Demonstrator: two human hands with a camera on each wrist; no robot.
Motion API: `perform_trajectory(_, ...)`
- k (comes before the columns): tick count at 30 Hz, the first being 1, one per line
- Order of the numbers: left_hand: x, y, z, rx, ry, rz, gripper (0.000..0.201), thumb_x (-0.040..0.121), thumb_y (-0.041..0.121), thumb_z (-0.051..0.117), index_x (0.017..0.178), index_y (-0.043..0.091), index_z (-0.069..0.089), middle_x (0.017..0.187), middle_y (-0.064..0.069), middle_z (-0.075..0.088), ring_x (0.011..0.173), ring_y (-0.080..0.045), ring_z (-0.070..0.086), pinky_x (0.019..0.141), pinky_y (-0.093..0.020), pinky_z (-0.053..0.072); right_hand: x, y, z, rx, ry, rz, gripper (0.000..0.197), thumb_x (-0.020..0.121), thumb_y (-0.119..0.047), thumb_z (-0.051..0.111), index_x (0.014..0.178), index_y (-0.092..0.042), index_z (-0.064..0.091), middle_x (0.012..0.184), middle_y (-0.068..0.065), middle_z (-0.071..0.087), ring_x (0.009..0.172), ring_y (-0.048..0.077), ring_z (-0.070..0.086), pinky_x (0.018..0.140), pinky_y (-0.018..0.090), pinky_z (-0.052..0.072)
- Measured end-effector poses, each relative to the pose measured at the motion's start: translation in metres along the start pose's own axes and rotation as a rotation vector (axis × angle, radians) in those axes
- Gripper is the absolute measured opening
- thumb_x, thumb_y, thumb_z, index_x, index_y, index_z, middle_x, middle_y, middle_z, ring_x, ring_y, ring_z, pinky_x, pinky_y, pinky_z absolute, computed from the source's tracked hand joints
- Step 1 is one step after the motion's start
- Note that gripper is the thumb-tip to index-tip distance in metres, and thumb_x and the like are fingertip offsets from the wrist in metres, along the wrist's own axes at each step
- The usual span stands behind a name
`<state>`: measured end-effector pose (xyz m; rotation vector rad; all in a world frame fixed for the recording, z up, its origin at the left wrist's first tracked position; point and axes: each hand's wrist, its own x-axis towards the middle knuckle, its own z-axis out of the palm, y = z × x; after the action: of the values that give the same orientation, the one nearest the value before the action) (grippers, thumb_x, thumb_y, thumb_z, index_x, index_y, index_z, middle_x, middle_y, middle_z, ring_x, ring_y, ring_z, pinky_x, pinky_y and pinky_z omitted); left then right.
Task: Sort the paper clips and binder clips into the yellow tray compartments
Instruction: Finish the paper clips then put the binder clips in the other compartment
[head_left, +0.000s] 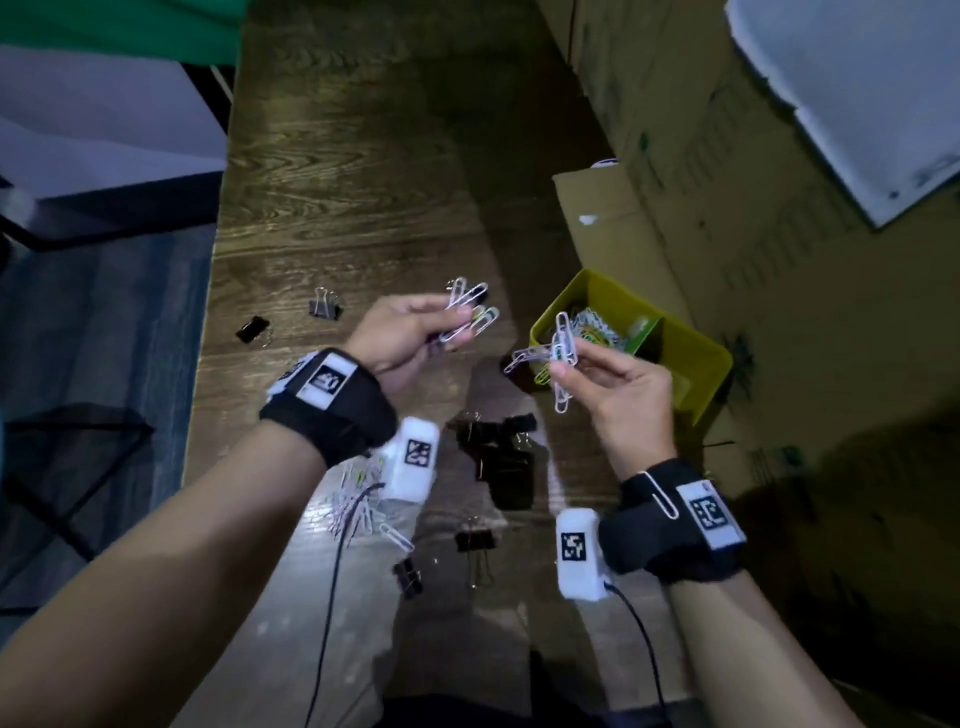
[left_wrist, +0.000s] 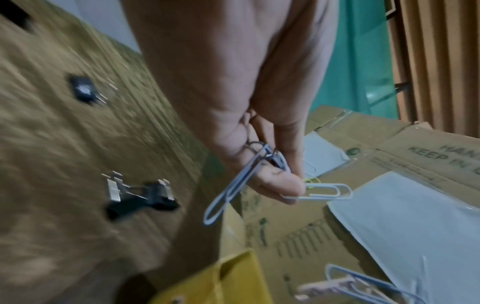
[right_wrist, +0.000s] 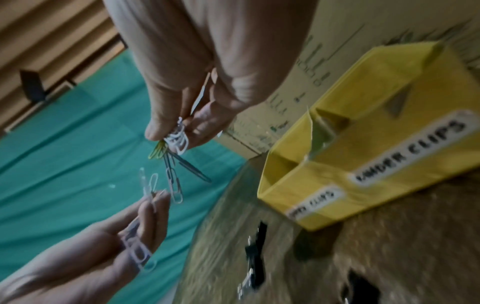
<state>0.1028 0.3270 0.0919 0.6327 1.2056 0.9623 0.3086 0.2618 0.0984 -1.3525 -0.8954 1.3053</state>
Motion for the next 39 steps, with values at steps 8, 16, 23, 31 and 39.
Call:
perform_trajectory(8, 0.075, -0.017, 0.123, 0.527, -0.141, 0.073, 0.012, 0.076, 0.002, 0.071, 0.088, 0.001, 0.072, 0.077, -0.017, 0.069, 0.068, -0.024, 0.062, 0.064, -0.03, 0.052, 0.055, -0.027, -0.047, -0.061, 0.179, -0.098, 0.03, 0.074, 0.007, 0.072, 0.1, -0.005, 0.066, 0.09, 0.006, 0.07, 0.065, -0.005, 0.066, 0.068, 0.012, 0.053)
perform_trajectory(16, 0.077, -0.047, 0.111, 1.495, -0.413, 0.264, 0.025, 0.087, 0.024, 0.058, 0.104, 0.006, 0.064, 0.097, -0.016, 0.067, 0.092, -0.03, 0.063, 0.08, -0.032, 0.051, 0.1, -0.006, -0.049, -0.334, 0.176, -0.052, 0.033, 0.075, 0.0, 0.074, 0.107, 0.002, 0.066, 0.091, 0.004, 0.065, 0.075, 0.005, 0.06, 0.064, 0.002, 0.046)
perform_trajectory(23, 0.045, -0.061, 0.065, 1.588, -0.699, 0.476, 0.027, 0.093, 0.03, 0.051, 0.112, 0.015, 0.062, 0.101, -0.008, 0.07, 0.087, -0.022, 0.065, 0.078, -0.036, 0.053, 0.108, 0.027, -0.028, -0.755, -0.035, 0.003, 0.04, 0.077, -0.014, 0.076, 0.115, -0.007, 0.065, 0.107, 0.009, 0.07, 0.089, 0.013, 0.065, 0.083, 0.022, 0.051)
perform_trajectory(31, -0.007, -0.057, 0.007, 1.177, -0.366, 0.596, 0.029, 0.087, 0.004, 0.055, 0.112, 0.014, 0.067, 0.11, 0.0, 0.069, 0.095, -0.008, 0.063, 0.087, -0.013, 0.047, 0.086, 0.037, -0.005, -0.82, -0.221, -0.028, 0.039, 0.08, -0.027, 0.073, 0.116, -0.016, 0.065, 0.117, 0.004, 0.067, 0.104, 0.013, 0.062, 0.095, 0.032, 0.049)
perform_trajectory(39, -0.02, -0.089, -0.13, 1.603, -0.224, 0.147, 0.051, 0.095, 0.029, 0.046, 0.144, 0.022, 0.031, 0.153, -0.009, 0.024, 0.138, -0.029, 0.029, 0.112, -0.045, 0.026, 0.011, 0.039, 0.055, -0.82, -0.505, -0.191, 0.018, 0.086, -0.025, 0.067, 0.102, -0.017, 0.071, 0.099, 0.0, 0.068, 0.085, 0.008, 0.06, 0.08, 0.019, 0.049)
